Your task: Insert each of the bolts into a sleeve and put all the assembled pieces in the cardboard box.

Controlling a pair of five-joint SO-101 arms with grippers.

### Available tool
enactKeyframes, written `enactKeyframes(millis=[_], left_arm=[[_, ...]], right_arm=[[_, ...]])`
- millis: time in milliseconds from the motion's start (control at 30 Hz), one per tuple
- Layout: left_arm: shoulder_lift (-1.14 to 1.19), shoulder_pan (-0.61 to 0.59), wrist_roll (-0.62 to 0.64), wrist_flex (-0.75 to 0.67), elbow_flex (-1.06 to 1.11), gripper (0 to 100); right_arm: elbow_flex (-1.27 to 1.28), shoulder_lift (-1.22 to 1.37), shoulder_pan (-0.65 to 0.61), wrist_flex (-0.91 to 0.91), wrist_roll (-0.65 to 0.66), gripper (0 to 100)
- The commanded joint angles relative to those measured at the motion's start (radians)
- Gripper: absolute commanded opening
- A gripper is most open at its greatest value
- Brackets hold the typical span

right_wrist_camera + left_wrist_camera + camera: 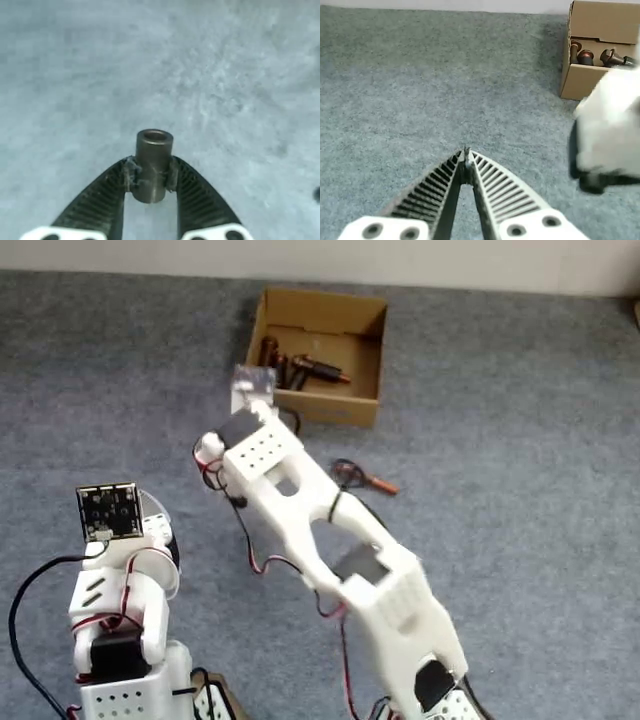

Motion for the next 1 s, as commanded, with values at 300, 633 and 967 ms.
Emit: enactKeyframes(millis=[300,633,967], left_arm=[[-0.005,0.03,-0.009,-0.049,-0.005,1],[-0.005,0.031,-0.011,-0.049,-0.001,1],[0.001,0.153,-0.011,-0.048,0.016,6]], right_arm=[[0.243,-0.512,0.114,0.177,0.132,0.5],[0.814,-1.036,0.265,-0.074,0.164,0.5],[1.307,-1.296,0.496,-0.392,0.209,0.5]])
